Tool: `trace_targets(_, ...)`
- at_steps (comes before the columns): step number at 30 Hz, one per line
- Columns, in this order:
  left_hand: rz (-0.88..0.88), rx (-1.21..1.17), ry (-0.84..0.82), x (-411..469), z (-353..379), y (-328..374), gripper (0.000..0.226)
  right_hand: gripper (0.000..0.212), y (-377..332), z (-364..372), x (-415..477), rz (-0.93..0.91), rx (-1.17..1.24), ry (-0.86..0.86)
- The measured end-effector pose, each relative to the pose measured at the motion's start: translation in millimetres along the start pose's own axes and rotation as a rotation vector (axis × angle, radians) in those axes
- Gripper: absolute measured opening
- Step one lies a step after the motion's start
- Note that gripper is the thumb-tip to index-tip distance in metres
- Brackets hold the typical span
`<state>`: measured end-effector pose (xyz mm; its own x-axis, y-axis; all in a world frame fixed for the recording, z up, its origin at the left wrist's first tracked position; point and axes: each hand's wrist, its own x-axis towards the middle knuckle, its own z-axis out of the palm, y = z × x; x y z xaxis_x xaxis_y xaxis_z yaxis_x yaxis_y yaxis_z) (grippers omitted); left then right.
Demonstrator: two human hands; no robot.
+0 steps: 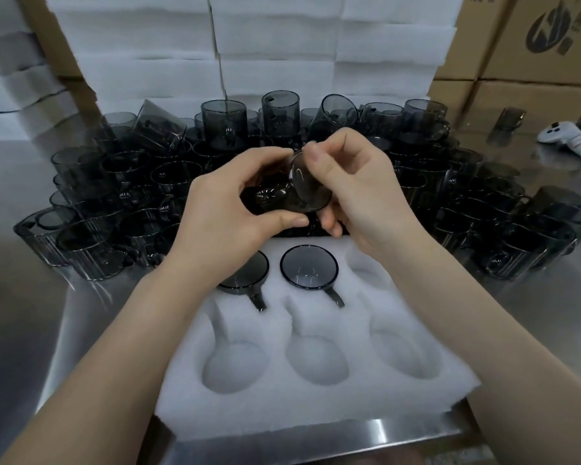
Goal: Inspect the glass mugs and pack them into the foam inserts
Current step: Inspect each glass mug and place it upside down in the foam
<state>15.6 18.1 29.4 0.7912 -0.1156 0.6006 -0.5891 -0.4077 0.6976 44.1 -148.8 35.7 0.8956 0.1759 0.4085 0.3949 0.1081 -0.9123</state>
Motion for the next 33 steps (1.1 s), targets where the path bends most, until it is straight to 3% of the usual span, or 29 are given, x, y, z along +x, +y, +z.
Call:
trace_targets(3, -0.007, -0.004, -0.013, 0, 1, 0, 0.064, 0.022, -1, 1, 0, 0.014, 0.0, 0.035)
trace_targets(8, 0.0, 0.014, 0.01, 2, 0, 0, 0.062, 0.023, -8, -2, -1, 0.098, 0.054, -0.067)
trace_targets(13, -0.054, -0.001, 0.046, 0, 0, 4, 0.06, 0.042, -11, -6, -4, -0.082, -0.273, -0.173)
trace_targets(17, -0.087, -0.035, 0.038, 0, -1, 5, 0.061, 0.032, -11, -10, -4, -0.16, -0.315, -0.191)
trace_targets(24, -0.135, -0.316, 0.05, 1, -5, 4, 0.051, 0.017, -10, -11, -1, -0.165, -0.072, -0.104)
trace_targets(28, -0.222, -0.549, -0.115, 5, -7, 5, 0.047, 0.012, -9, -10, -1, -0.051, 0.151, -0.191)
trace_targets(33, -0.249, -0.648, -0.225, 5, -8, 6, 0.03, 0.008, -6, -5, -2, -0.044, 0.183, -0.233)
